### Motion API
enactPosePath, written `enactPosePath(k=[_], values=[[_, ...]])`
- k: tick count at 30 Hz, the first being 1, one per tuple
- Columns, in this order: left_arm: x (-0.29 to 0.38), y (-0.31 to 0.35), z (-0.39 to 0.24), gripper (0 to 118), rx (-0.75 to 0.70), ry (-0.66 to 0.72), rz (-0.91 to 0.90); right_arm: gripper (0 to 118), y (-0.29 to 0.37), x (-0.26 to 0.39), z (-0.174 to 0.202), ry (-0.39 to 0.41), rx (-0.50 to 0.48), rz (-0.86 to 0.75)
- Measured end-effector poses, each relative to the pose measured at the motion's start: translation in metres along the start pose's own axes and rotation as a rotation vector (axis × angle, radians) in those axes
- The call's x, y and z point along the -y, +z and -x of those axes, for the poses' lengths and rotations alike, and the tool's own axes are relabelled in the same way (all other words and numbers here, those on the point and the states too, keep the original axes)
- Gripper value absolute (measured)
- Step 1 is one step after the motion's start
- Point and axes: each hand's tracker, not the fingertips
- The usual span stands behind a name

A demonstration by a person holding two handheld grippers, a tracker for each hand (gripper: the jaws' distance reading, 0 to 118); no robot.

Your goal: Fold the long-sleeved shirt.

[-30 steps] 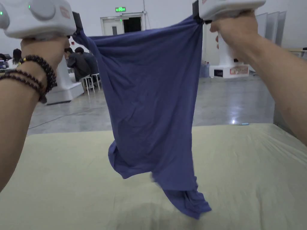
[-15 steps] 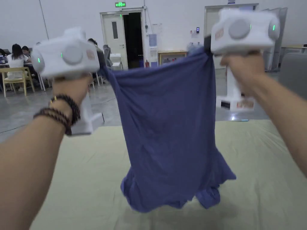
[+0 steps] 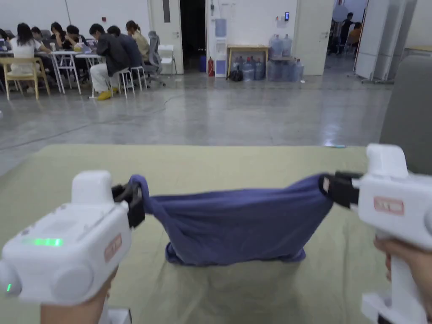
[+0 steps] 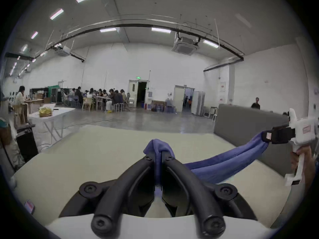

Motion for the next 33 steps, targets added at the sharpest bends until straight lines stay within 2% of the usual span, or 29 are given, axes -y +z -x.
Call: enactPosePath(k=[3,5,10,14,16,17,18,19,20,21,23,24,25,26,27,29,31,33], values=[[0.07,0.063,-0.006,3,0.013,0.037,0.134,2,0.041,0.085,0.008,-0.014,-0.012,0.128],[0.118,0.093,-0.008,3,0.022,0.056,0.227,2,0.057,0.141,0.013,-0.048,0.025,0.238],[0.209,0.12,-0.004,3,0.032,0.081,0.48,2,0.06,0.26,0.017,-0.062,0.099,0.542],[0.231,0.12,0.001,3,0.013,0.077,0.514,2,0.049,0.299,0.01,-0.112,0.094,0.655],[0.23,0.122,0.001,7,0.028,0.083,0.519,5,0.046,0.296,0.009,-0.113,0.112,0.637],[0.227,0.122,0.0,23,0.017,0.076,0.531,28,0.048,0.289,0.008,-0.143,0.099,0.625],[0.223,0.123,0.001,87,0.003,0.073,0.536,88,0.056,0.28,0.009,-0.16,0.104,0.612],[0.218,0.126,0.001,118,0.003,0.075,0.546,118,0.057,0.273,0.009,-0.156,0.114,0.614],[0.213,0.127,0.004,118,0.02,0.088,0.551,118,0.059,0.267,0.01,-0.143,0.117,0.617],[0.201,0.129,0.006,118,0.068,0.095,0.443,116,0.068,0.258,0.012,-0.106,0.124,0.505],[0.186,0.14,0.007,118,0.043,0.169,0.463,114,0.098,0.246,0.02,-0.102,0.144,0.512],[0.179,0.141,0.008,115,0.037,0.185,0.46,99,0.105,0.242,0.022,-0.104,0.16,0.497],[0.174,0.142,0.009,95,0.034,0.202,0.45,69,0.1,0.235,0.018,-0.114,0.157,0.479],[0.176,0.143,0.015,46,0.032,0.219,0.433,18,0.094,0.228,0.013,-0.123,0.153,0.462],[0.175,0.144,0.017,0,0.033,0.233,0.417,3,0.095,0.226,0.014,-0.126,0.156,0.462],[0.178,0.14,0.013,0,0.011,0.256,0.44,3,0.096,0.229,0.016,-0.139,0.187,0.437],[0.182,0.136,0.016,0,0.035,0.265,0.48,3,0.094,0.232,0.013,-0.156,0.144,0.478],[0.189,0.136,0.011,0,0.016,0.27,0.486,3,0.093,0.236,0.015,-0.163,0.153,0.468]])
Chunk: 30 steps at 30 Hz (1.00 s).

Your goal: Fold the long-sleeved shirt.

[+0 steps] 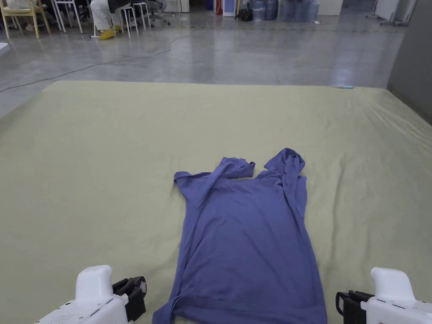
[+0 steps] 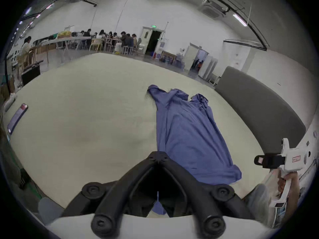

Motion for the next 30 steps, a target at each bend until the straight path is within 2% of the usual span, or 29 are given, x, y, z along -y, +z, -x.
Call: enactPosePath(k=[2,3,4,6,12,13,14,15,16,17,19,24,26,29,30], values=[[0.005,-0.007,-0.003,0,-0.011,-0.026,0.072,3,-0.001,0.002,-0.001,0.004,-0.005,0.014],[0.01,-0.011,-0.004,7,-0.046,-0.043,0.081,3,-0.003,0.003,0.0,0.007,-0.005,0.019],[0.016,-0.016,-0.005,30,-0.07,-0.067,0.095,3,-0.004,0.003,0.0,0.009,-0.006,0.024],[0.027,-0.028,-0.008,90,-0.084,-0.076,0.164,3,-0.006,0.004,-0.001,0.012,-0.01,0.036],[0.061,-0.055,-0.013,86,-0.144,-0.116,0.279,3,-0.011,0.002,0.001,0.026,-0.003,0.051],[0.066,-0.059,-0.013,76,-0.144,-0.119,0.285,3,-0.012,0.002,0.001,0.028,-0.001,0.053],[0.069,-0.06,-0.015,60,-0.189,-0.146,0.276,3,-0.013,0.001,0.001,0.03,0.001,0.055],[0.071,-0.058,-0.017,36,-0.23,-0.19,0.256,3,-0.015,0.0,0.001,0.033,0.003,0.06],[0.066,-0.055,-0.017,9,-0.169,-0.2,0.235,3,-0.017,-0.001,0.001,0.035,0.003,0.067],[0.061,-0.053,-0.018,6,-0.131,-0.155,0.24,3,-0.018,-0.003,0.003,0.038,0.006,0.071],[0.053,-0.049,-0.02,6,-0.146,-0.146,0.214,3,-0.024,-0.013,0.006,0.059,0.004,0.079],[0.016,-0.049,-0.01,6,-0.097,-0.098,0.156,3,-0.053,-0.089,0.041,0.212,-0.075,0.021],[0.004,-0.054,-0.009,6,-0.095,-0.097,0.146,3,-0.082,-0.141,0.065,0.275,-0.143,-0.007],[-0.008,-0.062,-0.006,6,-0.076,-0.087,0.133,3,-0.148,-0.219,0.112,0.393,-0.178,-0.008],[-0.011,-0.067,-0.006,6,-0.073,-0.078,0.135,12,-0.178,-0.245,0.132,0.431,-0.197,-0.009]])
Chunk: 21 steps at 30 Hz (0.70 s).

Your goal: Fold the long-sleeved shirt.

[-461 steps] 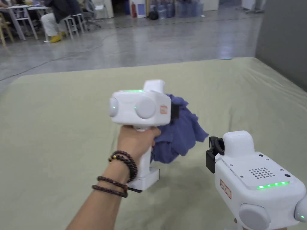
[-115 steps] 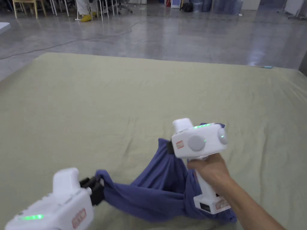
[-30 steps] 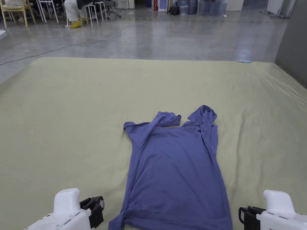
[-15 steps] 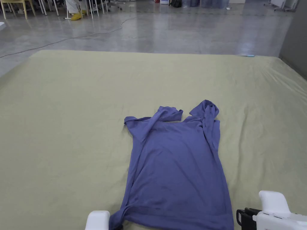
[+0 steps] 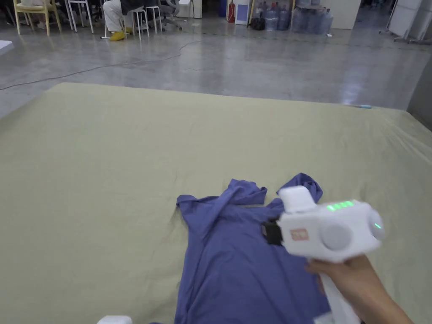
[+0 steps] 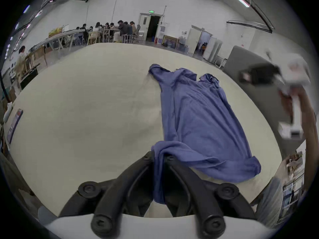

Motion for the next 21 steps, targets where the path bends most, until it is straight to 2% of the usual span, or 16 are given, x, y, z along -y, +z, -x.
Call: enactPosePath(k=[1,3,4,9,11,12,13,14,15,16,18,21], values=[[-0.002,-0.002,0.001,6,0.003,0.008,0.002,34,-0.023,-0.019,0.0,0.016,-0.037,0.005],[-0.004,-0.009,0.003,6,0.017,0.044,0.01,108,-0.097,-0.064,0.005,0.086,-0.091,0.104],[-0.005,-0.01,0.002,6,0.016,0.055,0.014,113,-0.125,-0.078,0.008,0.107,-0.106,0.131],[-0.008,-0.022,0.002,6,0.022,0.084,0.026,111,-0.251,-0.116,0.029,0.181,-0.174,0.292],[-0.008,-0.025,0.002,6,0.02,0.087,0.03,111,-0.282,-0.117,0.038,0.216,-0.118,0.345],[-0.009,-0.027,0.002,6,0.019,0.086,0.033,98,-0.293,-0.116,0.041,0.22,-0.069,0.357],[-0.009,-0.028,0.003,6,0.013,0.085,0.035,62,-0.301,-0.114,0.043,0.214,-0.034,0.372],[-0.009,-0.029,0.004,6,0.009,0.088,0.037,17,-0.308,-0.109,0.044,0.216,0.026,0.409],[-0.01,-0.029,0.006,6,0.007,0.096,0.041,15,-0.307,-0.101,0.045,0.226,0.099,0.411],[-0.011,-0.03,0.008,6,0.011,0.102,0.043,15,-0.302,-0.102,0.042,0.16,0.004,0.366],[-0.014,-0.031,0.011,6,0.014,0.111,0.039,15,-0.287,-0.11,0.033,0.092,0.007,0.35],[-0.031,-0.023,0.021,6,-0.015,0.106,-0.011,14,-0.234,-0.124,0.018,0.041,0.07,0.21]])
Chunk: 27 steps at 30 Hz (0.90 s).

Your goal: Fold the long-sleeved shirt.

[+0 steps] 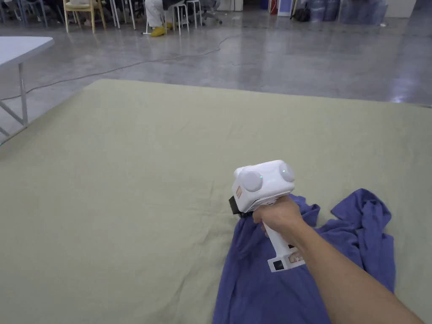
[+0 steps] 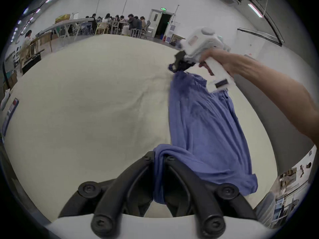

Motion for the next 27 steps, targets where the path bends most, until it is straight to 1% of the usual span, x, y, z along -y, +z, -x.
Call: enactPosePath(k=[2,3,6,9,12,13,14,15,16,17,18,19,21,22,23,24,25,27], values=[[-0.023,0.011,0.007,6,0.012,0.01,-0.067,14,0.055,-0.003,-0.019,-0.065,-0.06,-0.091],[-0.038,0.019,0.01,6,0.006,0.013,-0.104,14,0.086,-0.005,-0.029,-0.084,-0.056,-0.153],[-0.096,0.04,0.011,6,0.002,-0.041,-0.224,14,0.185,-0.012,-0.06,-0.084,0.007,-0.297],[-0.168,0.058,0.007,6,-0.023,-0.086,-0.361,14,0.275,-0.021,-0.089,-0.112,0.076,-0.412],[-0.249,0.076,-0.002,6,-0.017,-0.09,-0.475,14,0.353,-0.032,-0.117,-0.131,0.145,-0.504],[-0.274,0.082,-0.007,6,-0.015,-0.088,-0.508,14,0.373,-0.036,-0.126,-0.131,0.153,-0.521],[-0.303,0.087,-0.012,6,0.01,-0.092,-0.544,14,0.393,-0.043,-0.134,-0.148,0.166,-0.546],[-0.329,0.096,-0.024,6,0.014,-0.09,-0.538,14,0.412,-0.048,-0.142,-0.158,0.178,-0.569],[-0.354,0.101,-0.032,6,0.046,-0.117,-0.564,14,0.429,-0.054,-0.148,-0.159,0.19,-0.575],[-0.381,0.106,-0.042,6,0.055,-0.131,-0.569,14,0.447,-0.06,-0.154,-0.174,0.225,-0.604],[-0.407,0.112,-0.051,6,0.03,-0.172,-0.584,14,0.46,-0.068,-0.161,-0.188,0.26,-0.637],[-0.43,0.116,-0.059,6,0.034,-0.177,-0.601,14,0.474,-0.075,-0.167,-0.201,0.268,-0.667],[-0.479,0.125,-0.076,6,0.054,-0.16,-0.611,14,0.502,-0.09,-0.179,-0.235,0.273,-0.717],[-0.5,0.128,-0.084,6,0.062,-0.159,-0.613,14,0.51,-0.099,-0.182,-0.234,0.285,-0.718],[-0.522,0.128,-0.089,6,0.077,-0.103,-0.623,14,0.523,-0.108,-0.185,-0.219,0.306,-0.739],[-0.539,0.129,-0.098,6,0.075,-0.118,-0.612,14,0.533,-0.114,-0.186,-0.215,0.328,-0.771],[-0.554,0.13,-0.107,6,0.054,-0.106,-0.619,14,0.543,-0.12,-0.189,-0.227,0.337,-0.799],[-0.578,0.133,-0.124,6,0.025,-0.107,-0.654,14,0.555,-0.137,-0.194,-0.276,0.368,-0.845]])
